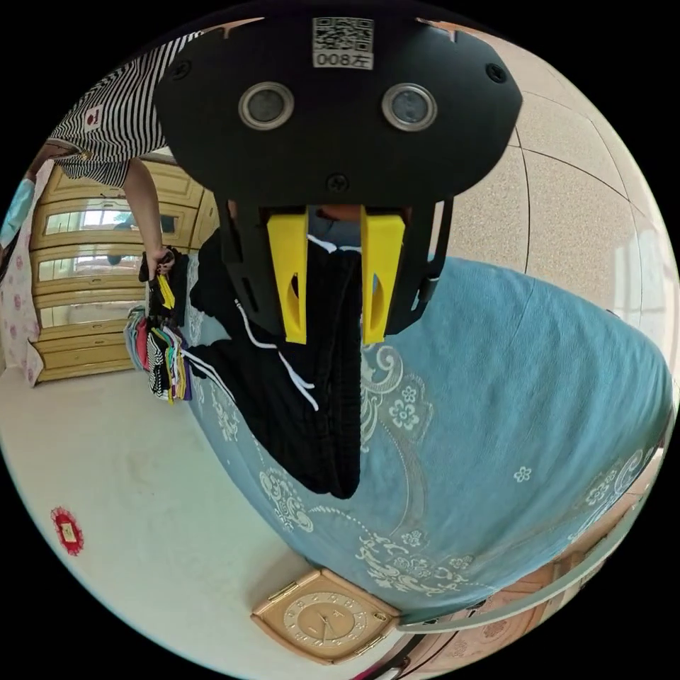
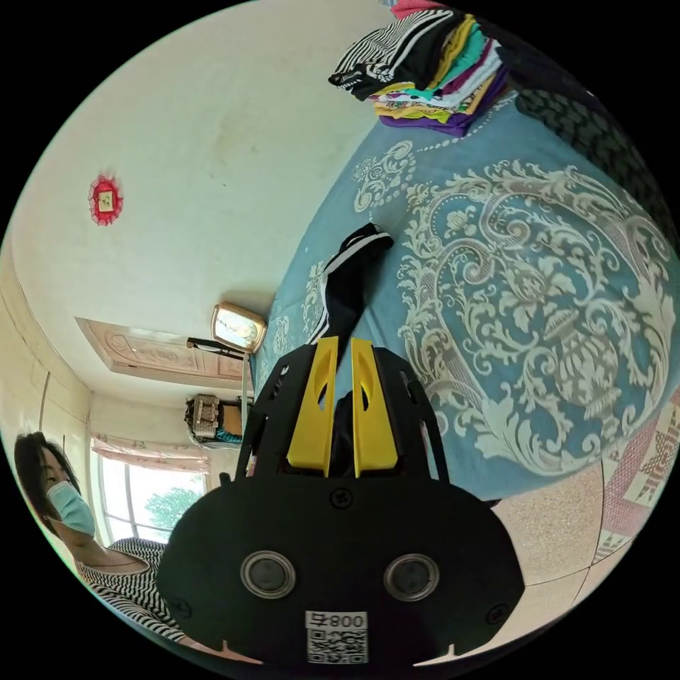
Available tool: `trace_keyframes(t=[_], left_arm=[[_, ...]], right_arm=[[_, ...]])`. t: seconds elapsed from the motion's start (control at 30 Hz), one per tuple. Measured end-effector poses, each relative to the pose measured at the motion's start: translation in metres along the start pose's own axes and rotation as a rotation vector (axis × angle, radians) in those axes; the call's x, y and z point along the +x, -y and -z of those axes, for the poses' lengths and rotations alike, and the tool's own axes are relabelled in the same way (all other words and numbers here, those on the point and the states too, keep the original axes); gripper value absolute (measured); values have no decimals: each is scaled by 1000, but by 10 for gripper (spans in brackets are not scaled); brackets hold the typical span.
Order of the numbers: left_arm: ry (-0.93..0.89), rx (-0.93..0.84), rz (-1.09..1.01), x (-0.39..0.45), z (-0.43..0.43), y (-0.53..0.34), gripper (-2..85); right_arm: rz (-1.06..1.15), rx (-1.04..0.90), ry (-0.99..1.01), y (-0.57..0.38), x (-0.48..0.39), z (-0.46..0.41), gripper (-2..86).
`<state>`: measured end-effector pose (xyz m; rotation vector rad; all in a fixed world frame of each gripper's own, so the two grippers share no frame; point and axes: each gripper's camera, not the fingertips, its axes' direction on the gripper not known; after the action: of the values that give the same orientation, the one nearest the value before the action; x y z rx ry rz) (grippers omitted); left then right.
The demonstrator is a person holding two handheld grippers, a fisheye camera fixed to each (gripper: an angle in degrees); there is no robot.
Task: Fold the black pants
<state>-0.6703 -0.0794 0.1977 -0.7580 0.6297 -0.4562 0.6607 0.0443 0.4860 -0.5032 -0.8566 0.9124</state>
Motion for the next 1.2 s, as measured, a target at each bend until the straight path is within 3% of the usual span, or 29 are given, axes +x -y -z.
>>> trace_keyframes(t=[0.1, 0.27, 0.53, 0.7, 1.0, 1.2], left_arm=[[-26, -100, -23, -5, -14, -18, 114], [-88, -111, -26, -5, -19, -27, 80], [-167, 109, -44, 0, 40, -47, 31], [-120, 240, 34, -13, 82, -66, 22], [-64, 200, 140, -16, 81, -68, 20], [-66, 208, 111, 0, 80, -53, 18]], right_arm=[[-49, 45, 23, -37, 15, 23, 36], [-104, 15, -23, -68, 28, 35, 62], [-35, -49, -113, -46, 12, 33, 77], [-26, -91, -145, -23, 23, 19, 81], [-87, -177, -131, 20, 64, -23, 85], [-111, -256, -107, 41, 78, -37, 28]])
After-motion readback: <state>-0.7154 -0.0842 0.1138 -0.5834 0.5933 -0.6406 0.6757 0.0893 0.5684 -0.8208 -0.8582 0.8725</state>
